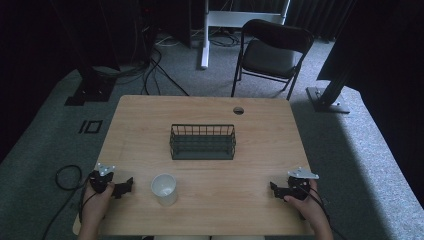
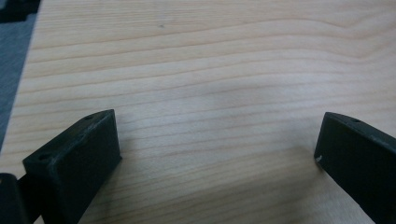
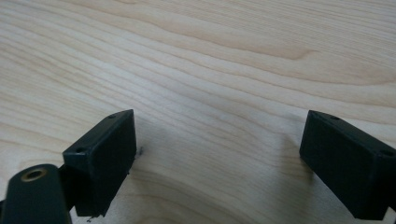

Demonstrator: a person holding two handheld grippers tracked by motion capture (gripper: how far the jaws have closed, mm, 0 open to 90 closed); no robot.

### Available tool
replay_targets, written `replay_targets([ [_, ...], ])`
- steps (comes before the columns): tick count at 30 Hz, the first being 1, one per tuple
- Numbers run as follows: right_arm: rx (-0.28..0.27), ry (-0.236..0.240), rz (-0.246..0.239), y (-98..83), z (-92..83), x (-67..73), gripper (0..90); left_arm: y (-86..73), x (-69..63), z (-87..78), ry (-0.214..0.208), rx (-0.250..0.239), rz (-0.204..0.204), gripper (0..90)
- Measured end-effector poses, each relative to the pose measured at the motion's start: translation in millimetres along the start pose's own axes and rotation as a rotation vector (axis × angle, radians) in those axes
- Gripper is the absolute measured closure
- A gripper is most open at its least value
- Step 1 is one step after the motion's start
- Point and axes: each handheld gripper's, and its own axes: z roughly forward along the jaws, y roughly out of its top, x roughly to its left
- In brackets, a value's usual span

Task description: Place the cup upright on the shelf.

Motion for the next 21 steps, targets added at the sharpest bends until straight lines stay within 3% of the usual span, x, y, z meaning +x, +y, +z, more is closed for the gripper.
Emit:
replay_targets([
  [5,0.004,0.023,-0.035,0.1,0.3,2.3,10.5,0.5,-2.4,0.3,-0.028,0.000,0.032,0.5],
  [11,-0.001,0.036,-0.019,-0.1,-0.4,0.3,10.5,0.7,-3.6,0.4,-0.029,0.001,0.032,0.5],
  [21,0.005,0.021,-0.035,0.1,0.4,2.3,10.5,0.9,-3.9,0.8,-0.014,0.000,0.016,0.4],
])
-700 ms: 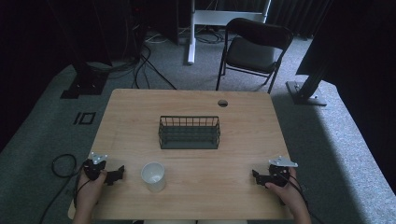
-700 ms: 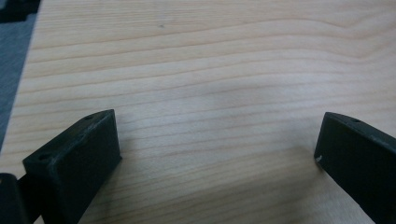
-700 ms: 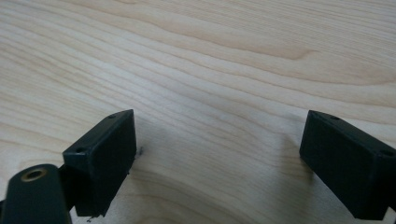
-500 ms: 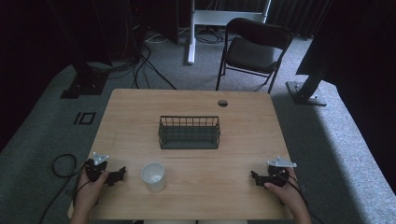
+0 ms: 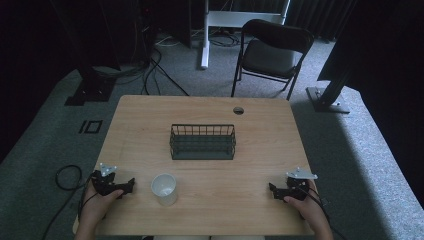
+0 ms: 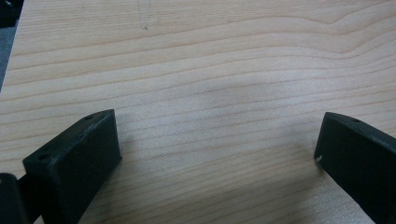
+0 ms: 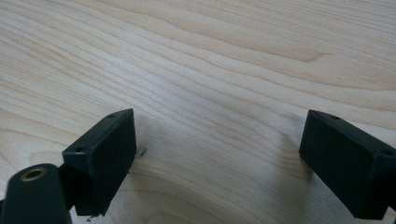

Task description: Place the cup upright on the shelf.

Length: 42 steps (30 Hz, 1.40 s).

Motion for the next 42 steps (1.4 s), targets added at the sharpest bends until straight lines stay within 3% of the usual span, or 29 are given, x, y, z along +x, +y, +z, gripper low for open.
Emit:
replay_targets([
  [25,-0.013,0.022,-0.012,7.4,0.6,9.1,10.9,0.0,0.0,0.1,0.001,0.000,0.000,0.3],
  [42,-0.074,0.115,-0.093,27.5,-5.7,36.2,10.9,0.0,0.0,0.1,0.001,0.000,0.000,0.3],
])
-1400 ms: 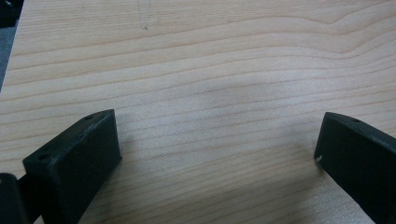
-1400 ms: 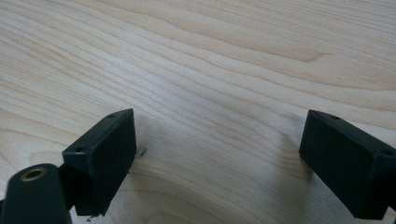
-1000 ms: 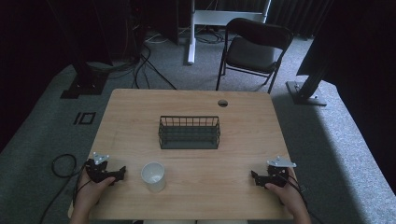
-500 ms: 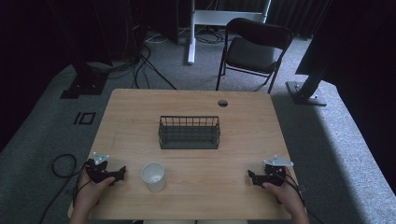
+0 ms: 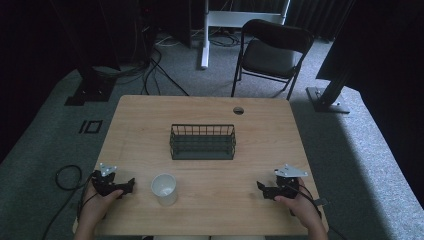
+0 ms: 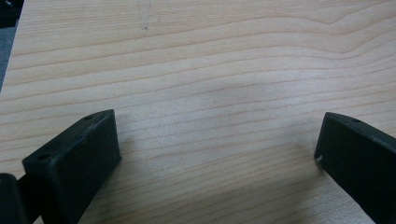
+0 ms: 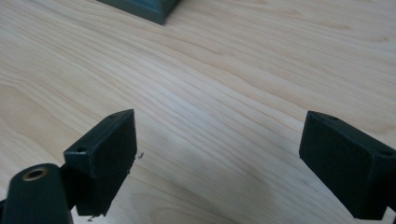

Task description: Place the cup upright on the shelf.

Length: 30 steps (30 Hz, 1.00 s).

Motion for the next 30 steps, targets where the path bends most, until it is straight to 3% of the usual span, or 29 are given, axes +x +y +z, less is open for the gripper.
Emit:
replay_targets([
  [19,-0.025,0.147,-0.081,18.8,10.1,34.5,11.0,0.0,0.0,0.0,0.000,0.000,0.000,0.3],
  [30,-0.031,0.191,-0.120,27.9,16.2,51.8,12.8,0.0,0.0,0.0,0.000,0.000,0.000,0.3],
])
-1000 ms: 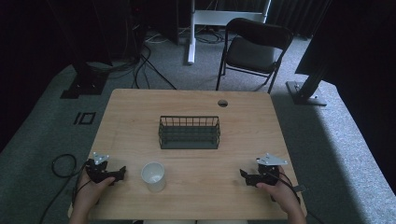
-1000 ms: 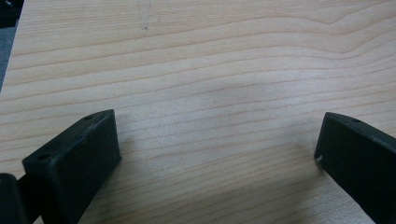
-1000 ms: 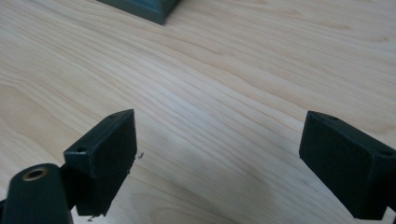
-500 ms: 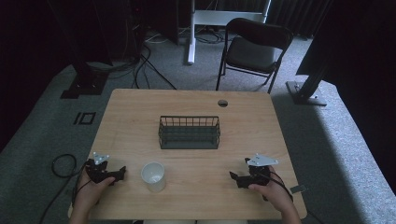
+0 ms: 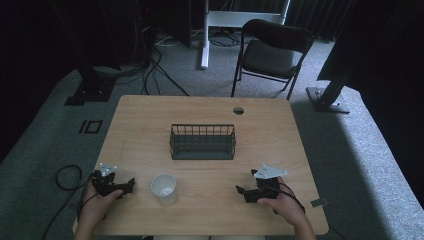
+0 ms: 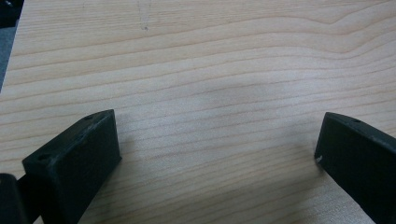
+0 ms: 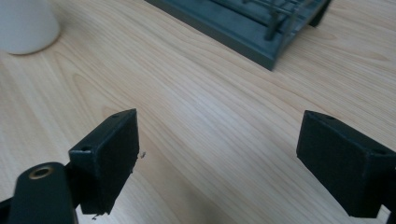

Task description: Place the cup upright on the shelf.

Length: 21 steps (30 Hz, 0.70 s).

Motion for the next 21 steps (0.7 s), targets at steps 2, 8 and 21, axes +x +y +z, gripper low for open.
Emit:
replay_targets([
  [2,0.001,0.014,-0.014,1.6,1.9,3.7,12.8,0.0,0.0,0.0,0.000,0.000,0.000,0.3],
  [8,-0.001,0.055,-0.037,7.0,8.6,15.2,12.8,0.0,0.0,0.0,0.000,0.000,0.000,0.3],
  [21,-0.025,0.166,-0.116,25.5,24.3,44.7,12.8,0.0,0.0,0.0,0.000,0.000,0.000,0.3],
])
